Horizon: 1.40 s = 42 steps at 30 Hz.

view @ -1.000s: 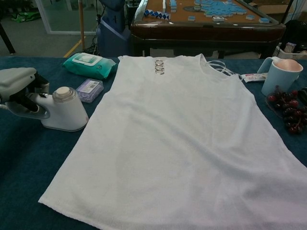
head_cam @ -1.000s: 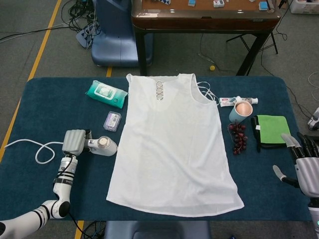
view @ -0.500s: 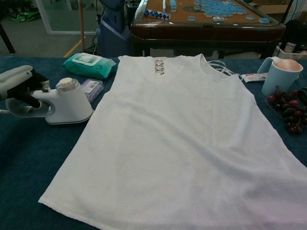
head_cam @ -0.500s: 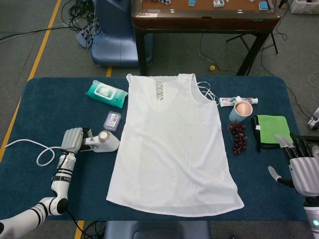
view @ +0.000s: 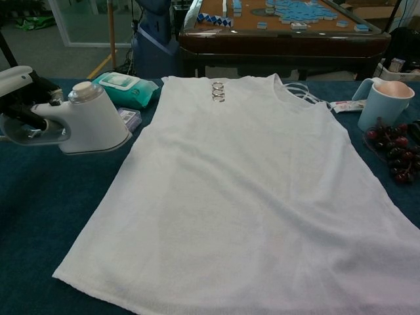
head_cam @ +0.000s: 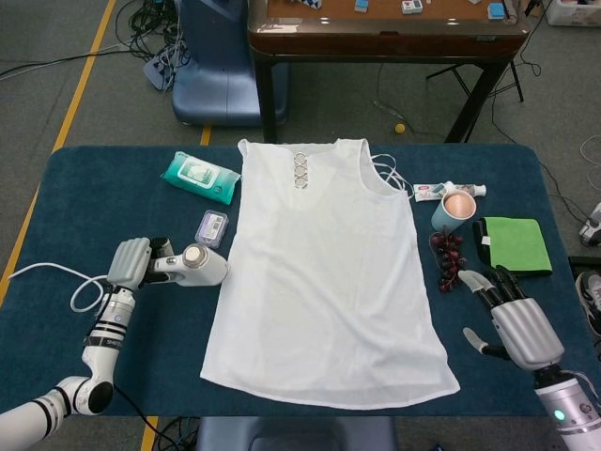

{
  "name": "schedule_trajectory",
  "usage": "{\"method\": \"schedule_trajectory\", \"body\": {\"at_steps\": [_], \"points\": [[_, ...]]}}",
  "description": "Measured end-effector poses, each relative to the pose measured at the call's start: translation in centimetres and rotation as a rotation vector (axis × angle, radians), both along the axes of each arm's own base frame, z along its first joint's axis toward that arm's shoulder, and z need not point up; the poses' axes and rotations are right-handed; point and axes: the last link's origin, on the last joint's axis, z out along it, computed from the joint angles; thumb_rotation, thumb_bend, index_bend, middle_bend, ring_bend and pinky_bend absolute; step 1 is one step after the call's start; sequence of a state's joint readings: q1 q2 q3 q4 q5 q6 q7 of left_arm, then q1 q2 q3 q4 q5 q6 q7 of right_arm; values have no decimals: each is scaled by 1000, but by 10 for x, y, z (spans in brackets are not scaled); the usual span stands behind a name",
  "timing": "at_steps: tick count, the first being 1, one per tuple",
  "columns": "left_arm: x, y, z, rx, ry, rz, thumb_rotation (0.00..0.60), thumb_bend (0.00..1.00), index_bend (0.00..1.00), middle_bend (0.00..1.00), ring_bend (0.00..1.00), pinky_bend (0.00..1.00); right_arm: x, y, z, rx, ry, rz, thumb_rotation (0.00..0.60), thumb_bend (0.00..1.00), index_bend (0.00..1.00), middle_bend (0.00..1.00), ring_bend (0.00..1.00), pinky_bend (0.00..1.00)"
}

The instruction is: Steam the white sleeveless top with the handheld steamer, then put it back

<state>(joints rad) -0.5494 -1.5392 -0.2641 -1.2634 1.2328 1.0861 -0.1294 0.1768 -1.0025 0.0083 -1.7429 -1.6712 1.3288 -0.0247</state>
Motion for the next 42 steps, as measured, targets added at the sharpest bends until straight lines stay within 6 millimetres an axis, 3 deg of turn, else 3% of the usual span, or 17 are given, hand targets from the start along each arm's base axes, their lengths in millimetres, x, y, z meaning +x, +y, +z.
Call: {"method": "schedule_trajectory", "body": {"at_steps": [5, 7, 13, 15, 19, 21, 25, 34, 39, 42], "points": [[22, -13, 2, -21, -11, -59, 600, 246, 742, 732, 641, 734, 7, -7, -28, 145, 3, 41, 600, 711, 0, 142, 0, 23], [33, -19, 2, -30, -5, -83, 600, 246, 742, 732, 641, 734, 10, -9, -41, 209, 1, 57, 600, 781, 0, 139, 0, 23], [59, -27, -3, -52, 25, -146, 600, 246, 742, 732, 641, 734, 12, -11, -77, 356, -13, 81, 600, 812, 0, 138, 0, 23], [68, -28, -8, -63, 36, -166, 600, 246, 742, 732, 641, 734, 9, -9, -86, 386, -21, 77, 600, 711, 0, 138, 0, 23], [83, -29, -19, -87, 45, -193, 600, 246, 742, 732, 641, 734, 2, -6, -98, 422, -16, 71, 600, 246, 0, 138, 0, 23], [89, -29, -24, -98, 45, -202, 600, 246, 742, 732, 641, 734, -2, -5, -105, 437, -16, 65, 600, 179, 0, 138, 0, 23], [98, -29, -33, -113, 47, -211, 600, 246, 742, 732, 641, 734, -6, -4, -113, 456, -39, 48, 600, 169, 0, 138, 0, 22], [114, -27, -52, -142, 39, -224, 600, 246, 743, 731, 641, 734, -17, -7, -126, 501, -69, 3, 600, 436, 0, 138, 0, 23], [121, -22, -58, -144, 30, -226, 600, 246, 743, 732, 641, 734, -22, -8, -130, 517, -86, -24, 600, 715, 0, 138, 0, 23], [123, -20, -62, -148, 35, -224, 600, 246, 742, 731, 641, 734, -24, -8, -132, 523, -86, -30, 600, 784, 0, 138, 0, 23]]}}
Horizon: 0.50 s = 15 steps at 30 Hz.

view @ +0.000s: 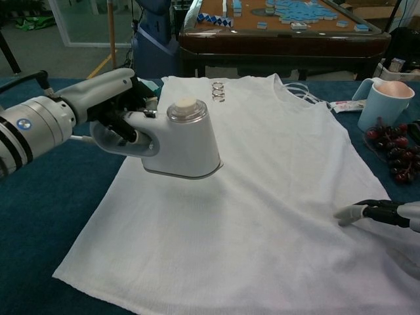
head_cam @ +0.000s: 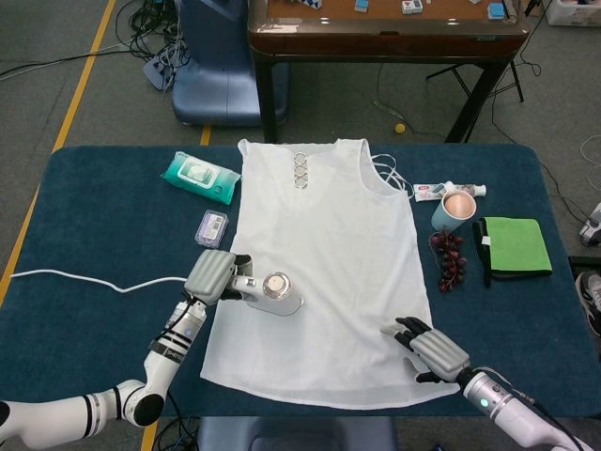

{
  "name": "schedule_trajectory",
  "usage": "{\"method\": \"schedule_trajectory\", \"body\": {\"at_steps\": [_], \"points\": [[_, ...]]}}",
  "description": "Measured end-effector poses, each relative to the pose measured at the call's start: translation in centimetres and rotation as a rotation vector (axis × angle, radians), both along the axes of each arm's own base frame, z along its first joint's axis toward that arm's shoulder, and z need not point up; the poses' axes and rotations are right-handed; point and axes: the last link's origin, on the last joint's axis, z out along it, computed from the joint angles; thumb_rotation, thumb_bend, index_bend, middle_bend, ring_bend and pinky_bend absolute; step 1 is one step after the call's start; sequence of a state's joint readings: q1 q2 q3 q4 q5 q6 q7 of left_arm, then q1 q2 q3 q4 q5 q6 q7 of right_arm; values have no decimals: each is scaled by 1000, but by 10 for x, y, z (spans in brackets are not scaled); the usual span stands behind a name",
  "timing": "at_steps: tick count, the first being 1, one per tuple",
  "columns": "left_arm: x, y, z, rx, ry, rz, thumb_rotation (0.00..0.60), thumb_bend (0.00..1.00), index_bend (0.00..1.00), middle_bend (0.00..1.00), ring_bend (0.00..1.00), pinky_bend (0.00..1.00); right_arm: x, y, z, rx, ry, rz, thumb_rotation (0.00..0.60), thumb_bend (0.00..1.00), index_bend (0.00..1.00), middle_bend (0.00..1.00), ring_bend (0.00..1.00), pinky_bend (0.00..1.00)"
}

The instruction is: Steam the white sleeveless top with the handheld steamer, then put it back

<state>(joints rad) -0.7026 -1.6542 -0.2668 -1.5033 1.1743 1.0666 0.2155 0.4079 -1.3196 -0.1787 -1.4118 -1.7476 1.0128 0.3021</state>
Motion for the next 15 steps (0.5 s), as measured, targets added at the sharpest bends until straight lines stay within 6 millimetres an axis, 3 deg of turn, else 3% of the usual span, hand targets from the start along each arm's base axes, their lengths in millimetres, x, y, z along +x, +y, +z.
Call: {"method": "schedule_trajectory", "body": {"at_steps": [8, 15], "points": [[2, 0, -10, -7, 7, 0, 600, 246, 743, 731, 641, 734, -3, 1, -3, 9, 5, -4, 600, 888, 0, 137, 0, 23], [10, -13, -22, -41, 15, -52, 600, 246, 743, 731, 641, 734, -4, 2, -4, 3, 1, -9, 600, 896, 0, 138, 0, 23]]}}
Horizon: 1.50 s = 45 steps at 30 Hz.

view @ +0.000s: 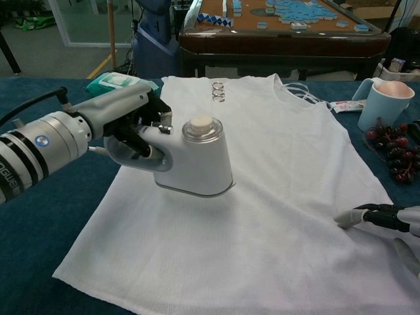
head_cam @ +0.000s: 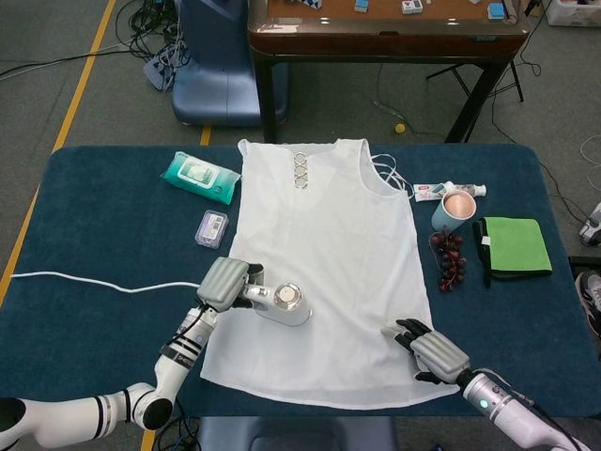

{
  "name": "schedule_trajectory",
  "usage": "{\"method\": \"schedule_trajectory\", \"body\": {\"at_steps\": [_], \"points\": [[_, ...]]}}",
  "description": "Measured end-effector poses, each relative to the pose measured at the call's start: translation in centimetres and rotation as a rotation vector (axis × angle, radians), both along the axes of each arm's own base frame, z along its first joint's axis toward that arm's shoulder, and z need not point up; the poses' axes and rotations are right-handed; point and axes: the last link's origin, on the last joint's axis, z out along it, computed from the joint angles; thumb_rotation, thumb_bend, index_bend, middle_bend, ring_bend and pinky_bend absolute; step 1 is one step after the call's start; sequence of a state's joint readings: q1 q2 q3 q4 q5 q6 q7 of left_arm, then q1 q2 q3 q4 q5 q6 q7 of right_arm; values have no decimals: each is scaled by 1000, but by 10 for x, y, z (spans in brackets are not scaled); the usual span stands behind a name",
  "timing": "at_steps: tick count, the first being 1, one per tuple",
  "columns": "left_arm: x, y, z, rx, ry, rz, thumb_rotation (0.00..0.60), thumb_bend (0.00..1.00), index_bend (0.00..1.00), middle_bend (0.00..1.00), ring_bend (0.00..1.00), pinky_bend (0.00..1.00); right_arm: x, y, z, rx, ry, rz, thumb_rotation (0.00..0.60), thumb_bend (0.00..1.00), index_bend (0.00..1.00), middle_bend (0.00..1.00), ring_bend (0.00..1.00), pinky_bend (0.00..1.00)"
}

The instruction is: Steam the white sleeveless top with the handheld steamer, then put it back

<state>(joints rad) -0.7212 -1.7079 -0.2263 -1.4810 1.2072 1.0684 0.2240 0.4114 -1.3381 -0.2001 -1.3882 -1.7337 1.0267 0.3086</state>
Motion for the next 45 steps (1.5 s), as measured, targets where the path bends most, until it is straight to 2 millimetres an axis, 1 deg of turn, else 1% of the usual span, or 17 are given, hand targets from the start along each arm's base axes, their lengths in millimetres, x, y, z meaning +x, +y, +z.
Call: {"method": "schedule_trajectory", "body": {"at_steps": [5, 9, 14, 21, 29, 37, 45], "points": [[8, -12, -16, -19, 33, -68, 600, 246, 743, 731, 640, 734, 0, 0, 0, -2, 3, 3, 600, 896, 0, 138, 0, 23], [10, -14, -28, -25, 67, -105, 600, 246, 744, 731, 639, 734, 2, 0, 1, -6, 0, 7, 600, 897, 0, 138, 0, 23], [8, -13, -39, -13, 106, -139, 600, 246, 746, 731, 638, 734, 3, 2, 2, -6, 0, 8, 600, 897, 0, 138, 0, 23], [-3, -4, -50, 25, 152, -166, 600, 246, 751, 731, 638, 734, 2, 2, 2, -8, 2, 5, 600, 897, 0, 138, 0, 23], [-17, 10, -51, 83, 209, -185, 600, 246, 751, 730, 636, 734, 3, 2, 1, -3, 6, 5, 600, 896, 0, 137, 0, 23], [-33, 31, -44, 163, 293, -197, 600, 246, 751, 728, 632, 734, 3, 2, 1, -3, 7, 4, 600, 897, 0, 138, 0, 23], [-45, 50, -37, 200, 345, -170, 600, 246, 751, 727, 631, 734, 3, 2, 3, -8, 7, 1, 600, 896, 0, 138, 0, 23]]}}
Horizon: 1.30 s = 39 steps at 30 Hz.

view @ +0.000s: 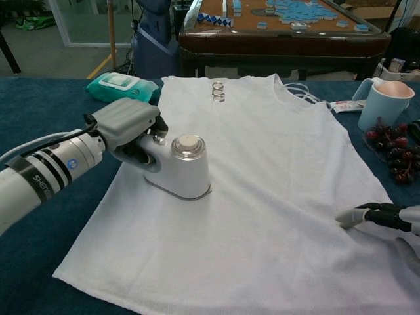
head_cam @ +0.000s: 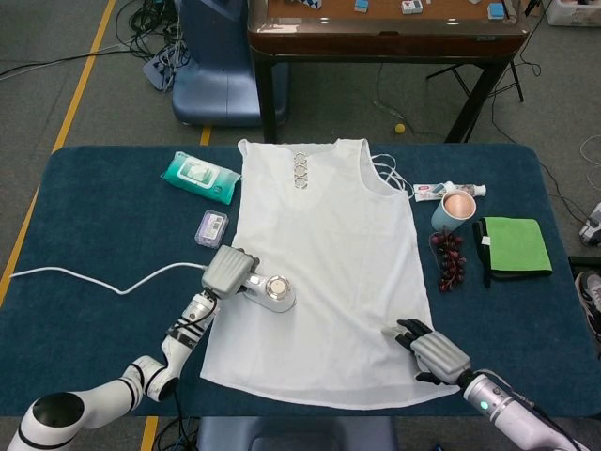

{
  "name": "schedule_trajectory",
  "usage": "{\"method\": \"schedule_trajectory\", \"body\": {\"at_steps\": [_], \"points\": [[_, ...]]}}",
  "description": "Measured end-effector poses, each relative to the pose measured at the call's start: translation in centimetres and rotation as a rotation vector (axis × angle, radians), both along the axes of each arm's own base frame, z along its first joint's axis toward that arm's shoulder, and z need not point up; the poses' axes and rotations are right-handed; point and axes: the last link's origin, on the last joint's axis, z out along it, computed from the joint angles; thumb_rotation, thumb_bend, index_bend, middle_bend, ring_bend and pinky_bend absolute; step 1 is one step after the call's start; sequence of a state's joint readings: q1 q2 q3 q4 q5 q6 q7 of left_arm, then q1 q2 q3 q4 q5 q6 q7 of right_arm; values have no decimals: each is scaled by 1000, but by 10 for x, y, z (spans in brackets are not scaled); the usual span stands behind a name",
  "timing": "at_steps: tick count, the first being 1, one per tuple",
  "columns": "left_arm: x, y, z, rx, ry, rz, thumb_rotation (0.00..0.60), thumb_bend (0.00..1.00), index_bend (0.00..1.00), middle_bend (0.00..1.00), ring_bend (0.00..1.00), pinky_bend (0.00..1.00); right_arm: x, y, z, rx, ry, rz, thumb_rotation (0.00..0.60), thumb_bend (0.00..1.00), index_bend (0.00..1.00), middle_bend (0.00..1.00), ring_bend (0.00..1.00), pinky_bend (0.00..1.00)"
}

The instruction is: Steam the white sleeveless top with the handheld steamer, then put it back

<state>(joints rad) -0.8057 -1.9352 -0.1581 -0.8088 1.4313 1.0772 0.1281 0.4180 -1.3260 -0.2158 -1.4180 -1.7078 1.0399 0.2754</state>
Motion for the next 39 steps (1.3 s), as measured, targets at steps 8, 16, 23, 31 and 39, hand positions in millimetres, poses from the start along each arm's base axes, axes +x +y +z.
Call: {"method": "schedule_trajectory", "body": {"at_steps": [8, 16, 23, 31, 39], "points": [[-17, 19, 13, 48, 44, 50, 600, 246, 751, 727, 631, 734, 0, 0, 1, -2, -1, 3, 600, 896, 0, 138, 0, 23], [-10, 19, 23, 33, -49, 79, 600, 246, 751, 725, 630, 734, 1, 0, 1, 1, -6, 8, 600, 897, 0, 138, 0, 23], [26, 8, 26, -18, -147, 69, 600, 246, 751, 724, 629, 734, 2, -1, 1, 4, -8, 10, 600, 897, 0, 138, 0, 23], [69, 0, 16, -54, -181, 63, 600, 246, 751, 723, 628, 734, 0, 0, 1, 4, -8, 4, 600, 896, 0, 138, 0, 23], [86, -12, -14, -75, -122, 41, 600, 246, 751, 722, 627, 734, 1, 1, 0, 5, -6, 3, 600, 896, 0, 138, 0, 23]]}}
